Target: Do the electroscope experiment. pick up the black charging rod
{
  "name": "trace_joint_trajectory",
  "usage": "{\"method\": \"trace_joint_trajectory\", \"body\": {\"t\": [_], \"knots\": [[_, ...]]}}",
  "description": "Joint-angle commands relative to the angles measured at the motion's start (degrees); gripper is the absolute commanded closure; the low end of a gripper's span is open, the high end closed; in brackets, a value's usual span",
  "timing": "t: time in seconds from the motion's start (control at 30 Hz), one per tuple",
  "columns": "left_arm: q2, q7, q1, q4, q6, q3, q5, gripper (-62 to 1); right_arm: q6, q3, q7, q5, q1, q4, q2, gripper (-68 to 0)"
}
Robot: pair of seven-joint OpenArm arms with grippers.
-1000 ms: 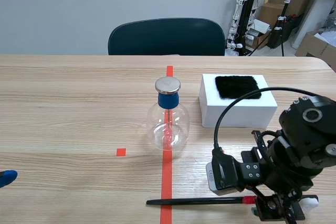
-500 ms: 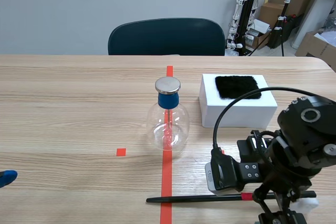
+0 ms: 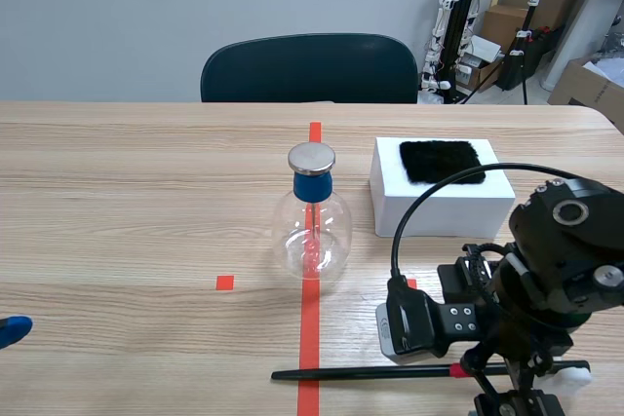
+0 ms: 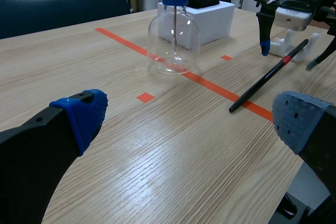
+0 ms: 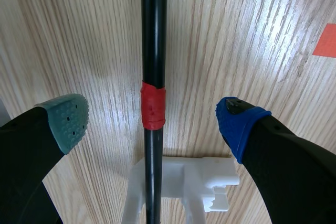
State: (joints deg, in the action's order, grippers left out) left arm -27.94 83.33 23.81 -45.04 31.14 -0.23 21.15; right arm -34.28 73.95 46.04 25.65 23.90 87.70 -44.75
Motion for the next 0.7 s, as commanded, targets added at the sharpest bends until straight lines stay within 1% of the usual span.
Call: {"method": "trace_joint_trajectory", "body": {"t": [0.0, 0.03, 0.13, 0.2, 0.3, 0.37, 0.53, 0.6, 0.67], "knots": [[-0.20, 0.85, -0.15, -0.42, 0.11, -0.31, -0.59, -62.3, -0.02, -0.37, 0.42, 0.55, 0.66, 0.46, -0.31, -49.5], [-0.20, 0.85, -0.15, -0.42, 0.11, -0.31, -0.59, -62.3, -0.02, -0.37, 0.42, 0.55, 0.66, 0.46, -0.31, -48.2], [-0.20, 0.85, -0.15, -0.42, 0.11, -0.31, -0.59, -62.3, -0.02, -0.37, 0.85, 0.57, 0.66, 0.46, -0.31, -40.6], [-0.20, 0.85, -0.15, -0.42, 0.11, -0.31, -0.59, -62.3, -0.02, -0.37, 0.85, 0.57, 0.68, 0.46, -0.31, -37.7], [-0.20, 0.85, -0.15, -0.42, 0.11, -0.31, -0.59, -62.3, -0.02, -0.37, 1.25, 0.57, 0.68, 0.46, -0.31, -35.0], [-0.20, 0.85, -0.15, -0.42, 0.11, -0.31, -0.59, -62.3, -0.02, -0.37, 1.27, 0.55, 0.68, 0.46, -0.31, -31.4], [-0.20, 0.85, -0.15, -0.42, 0.11, -0.31, -0.59, -62.3, -0.02, -0.37, 1.68, 0.55, 0.68, 0.46, -0.31, -15.1], [-0.20, 0.85, -0.15, -0.42, 0.11, -0.31, -0.59, -62.3, -0.02, -0.37, 1.66, 0.55, 0.68, 0.46, -0.31, -10.4], [-0.20, 0.85, -0.15, -0.42, 0.11, -0.31, -0.59, -62.3, -0.02, -0.37, 1.66, 0.52, 0.68, 0.46, -0.31, -7.1]]}}
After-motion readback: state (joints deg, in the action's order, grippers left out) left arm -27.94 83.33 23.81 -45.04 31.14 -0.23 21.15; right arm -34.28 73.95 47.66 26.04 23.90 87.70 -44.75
